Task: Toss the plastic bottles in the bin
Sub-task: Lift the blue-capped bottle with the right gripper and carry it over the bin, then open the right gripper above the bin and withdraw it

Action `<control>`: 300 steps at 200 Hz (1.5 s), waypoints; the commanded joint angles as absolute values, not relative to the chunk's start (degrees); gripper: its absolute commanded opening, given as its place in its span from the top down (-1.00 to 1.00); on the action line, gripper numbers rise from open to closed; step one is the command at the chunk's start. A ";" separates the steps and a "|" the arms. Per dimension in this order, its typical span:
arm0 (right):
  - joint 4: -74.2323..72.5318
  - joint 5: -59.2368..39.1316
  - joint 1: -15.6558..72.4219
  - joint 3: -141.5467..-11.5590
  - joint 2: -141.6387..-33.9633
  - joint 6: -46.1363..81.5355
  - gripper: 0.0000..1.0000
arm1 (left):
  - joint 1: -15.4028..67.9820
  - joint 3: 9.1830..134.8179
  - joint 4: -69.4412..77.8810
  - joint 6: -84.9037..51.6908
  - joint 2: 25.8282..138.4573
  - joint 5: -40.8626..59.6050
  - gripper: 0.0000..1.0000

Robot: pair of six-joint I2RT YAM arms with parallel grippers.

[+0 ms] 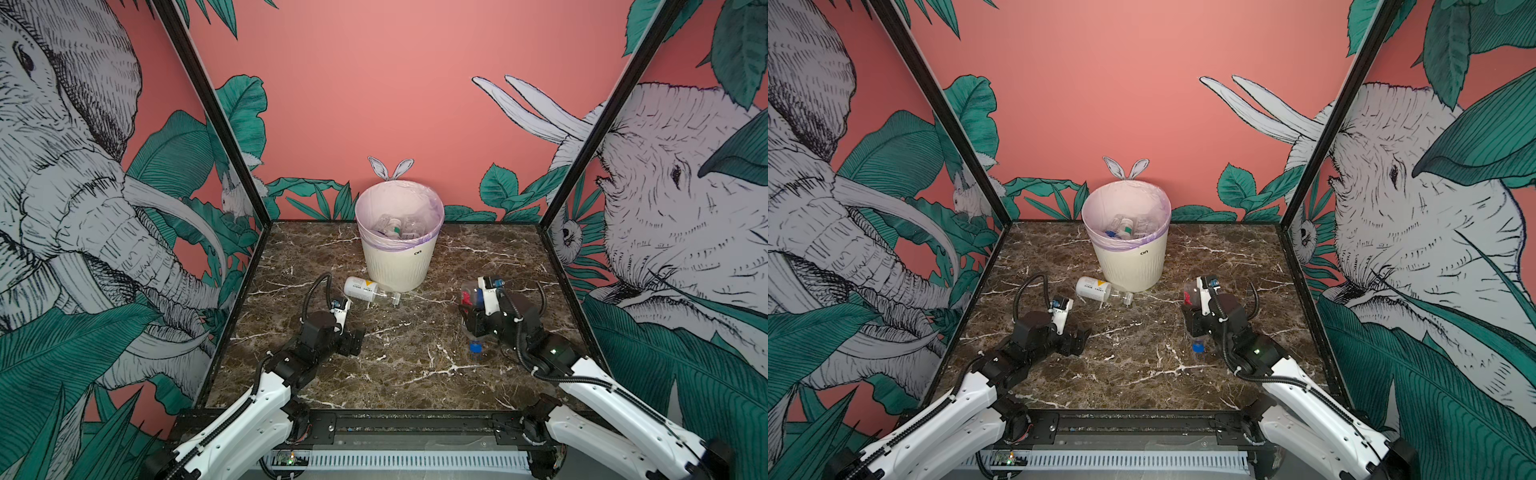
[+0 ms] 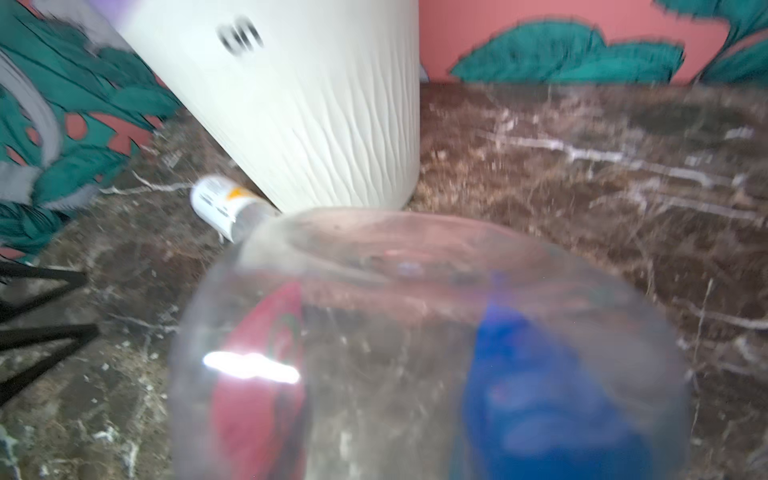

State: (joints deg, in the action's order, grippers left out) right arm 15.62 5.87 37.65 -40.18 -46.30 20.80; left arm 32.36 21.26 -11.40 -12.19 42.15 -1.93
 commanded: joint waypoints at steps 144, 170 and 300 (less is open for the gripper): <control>42.26 1.86 33.21 -154.35 -121.74 21.36 -0.98 | 32.51 20.81 -10.81 -11.97 40.81 -1.67 -0.91; 28.20 1.12 34.01 -131.52 -107.56 19.45 -0.98 | 32.52 20.80 -10.81 -11.95 40.66 -1.71 -0.91; 21.07 8.74 34.11 -74.61 -67.29 17.41 -0.98 | 32.47 27.65 -11.81 -20.71 50.31 -8.33 -0.99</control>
State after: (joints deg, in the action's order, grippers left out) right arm 23.22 5.63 34.22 -82.26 -72.55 18.52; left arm 32.36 23.70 -11.70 -15.55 47.79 -5.74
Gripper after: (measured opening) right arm 0.988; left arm 0.995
